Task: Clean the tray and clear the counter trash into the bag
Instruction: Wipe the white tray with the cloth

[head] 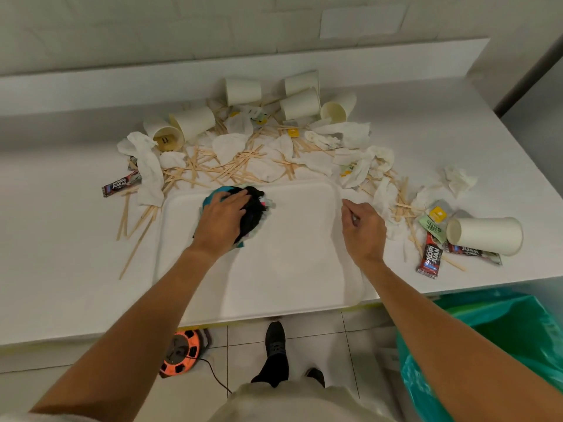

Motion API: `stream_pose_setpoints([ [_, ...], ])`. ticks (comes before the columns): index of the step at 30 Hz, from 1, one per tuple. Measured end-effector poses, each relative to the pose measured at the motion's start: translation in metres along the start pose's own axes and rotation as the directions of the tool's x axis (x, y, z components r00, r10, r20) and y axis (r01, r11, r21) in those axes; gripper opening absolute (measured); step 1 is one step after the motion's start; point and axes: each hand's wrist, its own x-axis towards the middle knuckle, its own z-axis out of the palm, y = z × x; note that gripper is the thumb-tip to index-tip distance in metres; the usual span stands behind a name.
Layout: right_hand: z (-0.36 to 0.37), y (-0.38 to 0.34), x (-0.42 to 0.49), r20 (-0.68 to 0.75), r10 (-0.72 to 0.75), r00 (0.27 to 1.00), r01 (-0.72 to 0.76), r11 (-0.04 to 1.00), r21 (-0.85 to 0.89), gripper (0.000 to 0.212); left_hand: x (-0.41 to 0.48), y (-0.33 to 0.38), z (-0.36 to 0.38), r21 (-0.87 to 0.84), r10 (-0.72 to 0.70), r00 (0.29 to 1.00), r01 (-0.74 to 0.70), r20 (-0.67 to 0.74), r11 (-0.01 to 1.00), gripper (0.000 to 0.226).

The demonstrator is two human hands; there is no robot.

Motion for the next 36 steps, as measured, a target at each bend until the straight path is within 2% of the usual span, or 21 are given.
stream_pose_setpoints([
  [3, 0.0, 0.0, 0.0, 0.015, 0.022, 1.0, -0.022, 1.0, 0.006, 0.027, -0.014, -0.007, -0.011, -0.033, -0.102, 0.995, 0.101, -0.017, 0.994, 0.037],
  [7, -0.005, 0.001, 0.01, 0.082, 0.121, 0.989, -0.132, 0.982, 0.137, 0.023, -0.007, 0.015, -0.006, -0.114, -0.158, 0.987, 0.158, 0.012, 0.981, 0.037],
  [12, -0.01, 0.004, 0.02, 0.227, 0.255, 0.94, -0.318, 0.896, 0.31, 0.018, 0.019, 0.073, 0.014, -0.209, -0.046, 0.996, 0.062, 0.083, 0.976, 0.041],
  [16, -0.014, 0.0, 0.023, 0.288, 0.279, 0.916, -0.37, 0.863, 0.343, 0.021, 0.044, 0.11, 0.024, -0.285, -0.02, 0.991, 0.059, 0.136, 0.957, 0.044],
  [20, -0.016, -0.002, 0.025, 0.323, 0.297, 0.899, -0.413, 0.822, 0.392, 0.02, 0.06, 0.121, 0.031, -0.247, 0.059, 0.982, -0.013, 0.178, 0.969, 0.051],
  [26, -0.018, -0.005, 0.026, 0.326, 0.293, 0.899, -0.41, 0.827, 0.385, 0.017, 0.063, 0.129, 0.031, -0.244, 0.218, 0.933, -0.149, 0.285, 0.958, 0.059],
  [36, -0.015, -0.001, 0.025, 0.257, 0.267, 0.929, -0.335, 0.903, 0.269, 0.024, -0.025, 0.131, 0.023, -0.267, 0.342, 0.901, -0.272, 0.268, 0.924, 0.054],
])
